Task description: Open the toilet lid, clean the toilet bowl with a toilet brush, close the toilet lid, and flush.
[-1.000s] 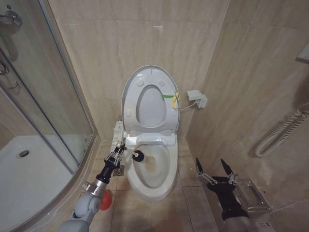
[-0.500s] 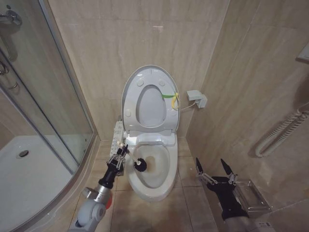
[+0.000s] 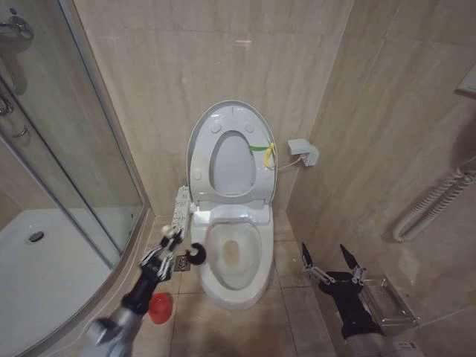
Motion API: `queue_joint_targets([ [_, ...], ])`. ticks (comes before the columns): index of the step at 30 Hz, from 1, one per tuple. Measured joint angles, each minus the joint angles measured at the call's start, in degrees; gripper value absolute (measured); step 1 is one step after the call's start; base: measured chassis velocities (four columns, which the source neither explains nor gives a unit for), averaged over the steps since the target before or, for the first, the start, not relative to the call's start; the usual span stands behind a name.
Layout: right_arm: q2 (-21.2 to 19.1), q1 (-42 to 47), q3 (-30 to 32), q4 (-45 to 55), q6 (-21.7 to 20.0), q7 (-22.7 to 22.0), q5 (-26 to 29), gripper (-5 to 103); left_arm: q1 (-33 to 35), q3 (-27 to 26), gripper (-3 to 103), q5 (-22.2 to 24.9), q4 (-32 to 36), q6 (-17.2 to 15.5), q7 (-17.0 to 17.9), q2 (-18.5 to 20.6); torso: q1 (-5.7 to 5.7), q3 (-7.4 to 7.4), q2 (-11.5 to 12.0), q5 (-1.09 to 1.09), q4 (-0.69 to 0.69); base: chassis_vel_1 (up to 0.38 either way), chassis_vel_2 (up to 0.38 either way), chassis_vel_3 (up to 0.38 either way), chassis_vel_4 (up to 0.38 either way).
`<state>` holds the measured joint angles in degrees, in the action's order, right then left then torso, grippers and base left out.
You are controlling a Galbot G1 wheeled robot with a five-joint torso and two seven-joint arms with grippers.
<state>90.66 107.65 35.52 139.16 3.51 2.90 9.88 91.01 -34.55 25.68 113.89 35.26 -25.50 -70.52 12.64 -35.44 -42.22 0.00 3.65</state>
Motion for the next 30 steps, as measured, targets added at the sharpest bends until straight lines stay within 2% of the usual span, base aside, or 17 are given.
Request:
queue_joint_targets([
  [3, 0.02, 0.0, 0.0, 0.0, 0.0, -0.01, 0.0, 100, 5.85, -4.35, 18, -2.75, 3.25, 0.31, 0.19, -3.72, 0.0, 0.0, 0.0, 0.0, -0.01, 0.0, 0.0, 0.0, 0.0],
  [4, 0.02, 0.0, 0.0, 0.0, 0.0, -0.01, 0.0, 100, 5.85, -4.35, 18, -2.75, 3.25, 0.31, 0.19, -3.72, 0.0, 0.0, 0.0, 0.0, -0.01, 0.0, 0.0, 0.0, 0.0],
  [7, 0.02, 0.0, 0.0, 0.0, 0.0, -0.01, 0.0, 100, 10.08, -7.77, 18, -5.03, 4.67, 1.63, 0.48, -6.93, 0.0, 0.0, 0.0, 0.01, 0.01, 0.0, 0.0, 0.0, 0.0],
  [13, 0.03, 0.0, 0.0, 0.0, 0.0, -0.01, 0.0, 100, 10.43, -10.44, 18, -5.77, 0.41, 4.33, 0.38, -7.66, 0.0, 0.0, 0.0, 0.0, 0.0, 0.0, 0.0, 0.0, 0.0],
  [17, 0.02, 0.0, 0.0, 0.0, 0.0, 0.0, 0.0, 100, 2.36, -11.09, 18, 1.32, -16.48, 10.87, -6.13, -6.15, 0.01, -0.01, 0.0, -0.03, 0.02, 0.0, 0.0, 0.0, 0.0],
  [18, 0.02, 0.0, 0.0, 0.0, 0.0, 0.0, 0.0, 100, 2.36, -11.09, 18, 1.32, -16.48, 10.87, -6.13, -6.15, 0.01, -0.01, 0.0, -0.03, 0.02, 0.0, 0.0, 0.0, 0.0],
  [20, 0.01, 0.0, 0.0, 0.0, 0.0, -0.02, 0.0, 100, -2.74, -11.06, 18, 3.95, -25.45, 11.73, -9.29, -5.25, 0.01, -0.01, 0.0, -0.02, -0.01, 0.0, 0.0, 0.0, 0.0],
  [22, 0.03, 0.0, 0.0, 0.0, 0.0, -0.01, 0.0, 100, -7.46, -10.78, 18, 7.09, -33.44, 11.86, -12.51, -4.22, 0.01, -0.01, 0.0, -0.02, 0.03, 0.0, 0.0, 0.0, 0.0],
  [23, 0.03, 0.0, 0.0, 0.0, 0.0, -0.01, 0.0, 100, -7.46, -10.78, 18, 7.09, -33.44, 11.86, -12.51, -4.22, 0.01, -0.01, 0.0, -0.02, 0.03, 0.0, 0.0, 0.0, 0.0],
  [26, 0.02, 0.0, 0.0, 0.0, 0.0, -0.02, 0.0, 100, -13.7, -9.72, 18, 12.05, -43.72, 11.91, -16.4, -2.44, 0.01, -0.01, 0.0, -0.02, 0.03, 0.0, 0.0, 0.0, 0.0],
  [28, 0.03, 0.0, 0.0, 0.0, 0.0, -0.01, 0.0, 100, -15.04, -9.56, 18, 12.85, -46.05, 11.94, -17.33, -2.05, 0.01, -0.01, 0.0, -0.01, 0.02, 0.0, 0.0, 0.0, 0.0],
  [30, 0.03, 0.0, 0.0, 0.0, 0.0, -0.01, 0.0, 100, -18.98, -8.65, 18, 14.48, -52.94, 11.95, -19.59, -0.73, 0.01, -0.01, 0.01, -0.01, 0.01, 0.0, 0.0, 0.0, 0.0],
])
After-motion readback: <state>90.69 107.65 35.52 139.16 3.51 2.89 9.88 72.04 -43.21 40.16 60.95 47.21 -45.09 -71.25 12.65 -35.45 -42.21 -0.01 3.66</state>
